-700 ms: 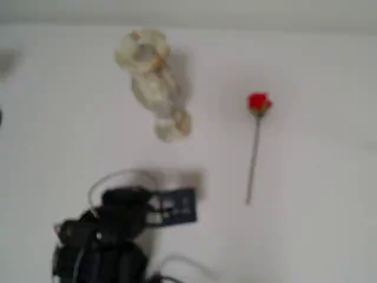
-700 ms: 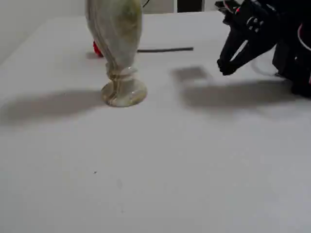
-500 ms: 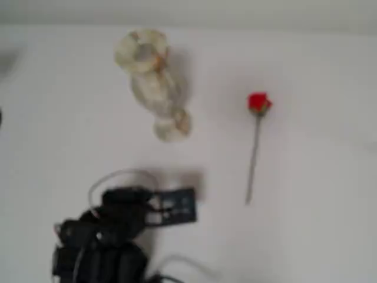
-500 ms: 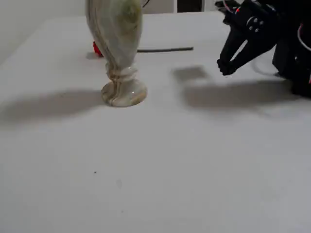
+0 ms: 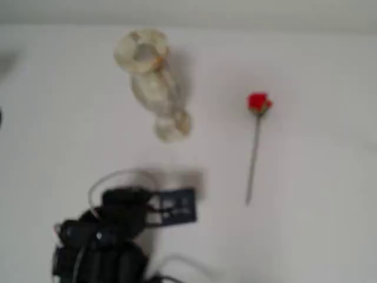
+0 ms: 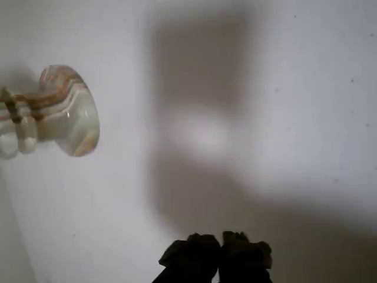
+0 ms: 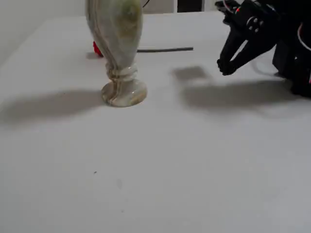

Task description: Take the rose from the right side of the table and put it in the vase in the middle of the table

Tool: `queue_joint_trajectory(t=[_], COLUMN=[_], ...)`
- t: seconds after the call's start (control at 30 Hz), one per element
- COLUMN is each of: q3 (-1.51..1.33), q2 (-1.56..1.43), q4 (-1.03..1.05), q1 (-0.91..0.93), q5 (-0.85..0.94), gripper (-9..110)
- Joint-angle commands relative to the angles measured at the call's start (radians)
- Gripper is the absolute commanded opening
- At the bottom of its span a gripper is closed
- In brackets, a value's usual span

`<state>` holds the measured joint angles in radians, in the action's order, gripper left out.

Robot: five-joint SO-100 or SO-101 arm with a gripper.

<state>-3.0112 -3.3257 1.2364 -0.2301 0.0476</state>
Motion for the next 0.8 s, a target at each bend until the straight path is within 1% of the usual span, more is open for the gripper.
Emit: queue_joint_trajectory(t=[0.0,0.5,0.67,0.77], q3=[0.003,0.038,0.084,0.172], q2=[0.000,0.000,0.018,0.170], q4=[-0.012,-0.043,-0.143,-0.245], q1=[-0.002,0.015,0.084,0.137], q5=[0.000,-0.003,-0.008,-0.021], gripper=[0,0,0,0])
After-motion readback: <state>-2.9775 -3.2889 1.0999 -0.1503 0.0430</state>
